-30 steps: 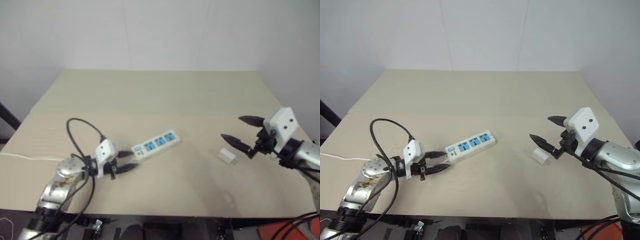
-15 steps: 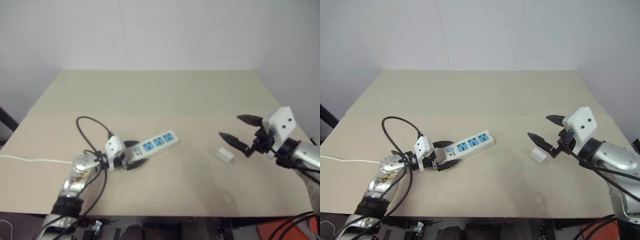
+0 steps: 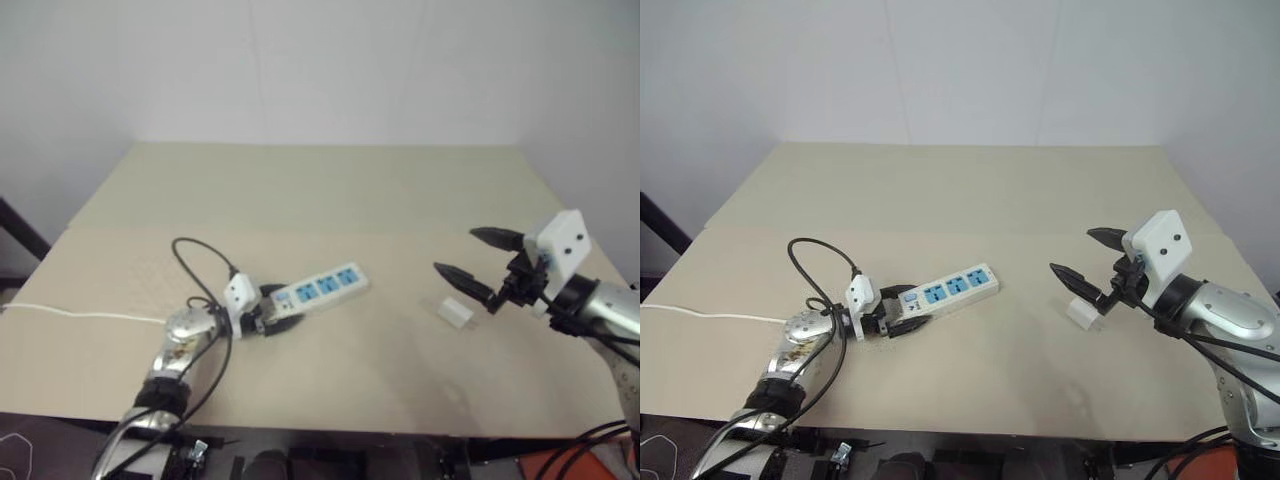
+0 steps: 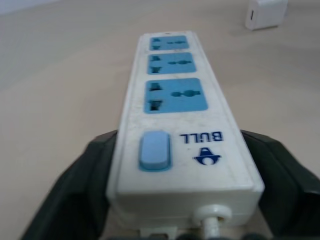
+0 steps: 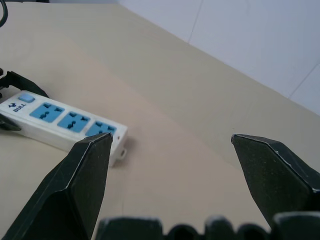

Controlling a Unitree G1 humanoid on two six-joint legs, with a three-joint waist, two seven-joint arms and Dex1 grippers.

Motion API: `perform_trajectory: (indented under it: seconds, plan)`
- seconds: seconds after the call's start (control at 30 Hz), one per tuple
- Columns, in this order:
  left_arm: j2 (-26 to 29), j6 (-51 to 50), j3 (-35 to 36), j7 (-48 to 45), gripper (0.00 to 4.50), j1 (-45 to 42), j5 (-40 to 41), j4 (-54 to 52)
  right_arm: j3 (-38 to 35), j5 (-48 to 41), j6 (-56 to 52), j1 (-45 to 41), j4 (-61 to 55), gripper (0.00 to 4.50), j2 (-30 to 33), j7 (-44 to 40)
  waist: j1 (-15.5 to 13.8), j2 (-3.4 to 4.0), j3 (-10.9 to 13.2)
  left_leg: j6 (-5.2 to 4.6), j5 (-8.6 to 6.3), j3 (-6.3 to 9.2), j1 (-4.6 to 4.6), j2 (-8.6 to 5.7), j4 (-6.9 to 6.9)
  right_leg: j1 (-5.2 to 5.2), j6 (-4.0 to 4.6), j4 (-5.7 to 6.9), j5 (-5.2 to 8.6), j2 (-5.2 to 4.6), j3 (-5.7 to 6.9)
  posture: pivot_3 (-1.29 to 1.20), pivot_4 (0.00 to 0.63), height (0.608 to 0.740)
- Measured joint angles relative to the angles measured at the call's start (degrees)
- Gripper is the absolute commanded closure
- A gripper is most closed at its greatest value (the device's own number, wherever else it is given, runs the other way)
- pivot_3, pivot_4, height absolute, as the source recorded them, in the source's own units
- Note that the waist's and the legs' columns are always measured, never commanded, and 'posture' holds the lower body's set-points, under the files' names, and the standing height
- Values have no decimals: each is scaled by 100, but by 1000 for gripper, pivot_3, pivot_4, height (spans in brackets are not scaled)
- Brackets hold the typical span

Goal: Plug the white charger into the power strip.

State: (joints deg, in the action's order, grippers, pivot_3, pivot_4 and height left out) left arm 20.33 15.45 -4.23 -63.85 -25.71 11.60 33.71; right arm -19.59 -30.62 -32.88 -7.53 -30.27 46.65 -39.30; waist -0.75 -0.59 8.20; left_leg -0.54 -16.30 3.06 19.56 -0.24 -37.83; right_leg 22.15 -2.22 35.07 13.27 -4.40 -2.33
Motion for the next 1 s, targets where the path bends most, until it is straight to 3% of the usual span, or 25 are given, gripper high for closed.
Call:
perform_trajectory:
  seconds: [0.33, 0.57, 0.73, 1.0]
  plan:
    - [-117, 23, -442, -980, 1198, -321, -53, 37, -30, -3, -12, -136, 198, 0, 369, -313, 28, -3, 2, 0, 0, 2, 26, -1, -2, 18, -1, -5, -1, 0, 2, 0, 150, 740]
    - [-53, 136, -574, -1441, 1198, -361, -52, 48, 491, 23, -244, -619, 728, 0, 746, -688, 63, -6, 4, -1, 0, 3, 28, 2, -2, 21, 0, -6, -1, 2, 3, 0, 150, 740]
    - [-55, 260, -587, -1449, 1198, -348, -73, 104, 1450, 26, -2026, -1990, 1164, 0, 1150, -441, 87, -4, 3, -1, 0, 8, 28, 3, -4, 22, 3, -6, -3, 1, 6, 0, 150, 740]
    - [-68, 308, -604, -1562, 1198, -359, -65, 63, 4292, 26, -5150, -5080, 2268, 0, 1476, -1133, 65, 10, -5, -1, 0, 3, 79, 4, -3, 97, 9, 2, -7, -2, 2, 0, 150, 740]
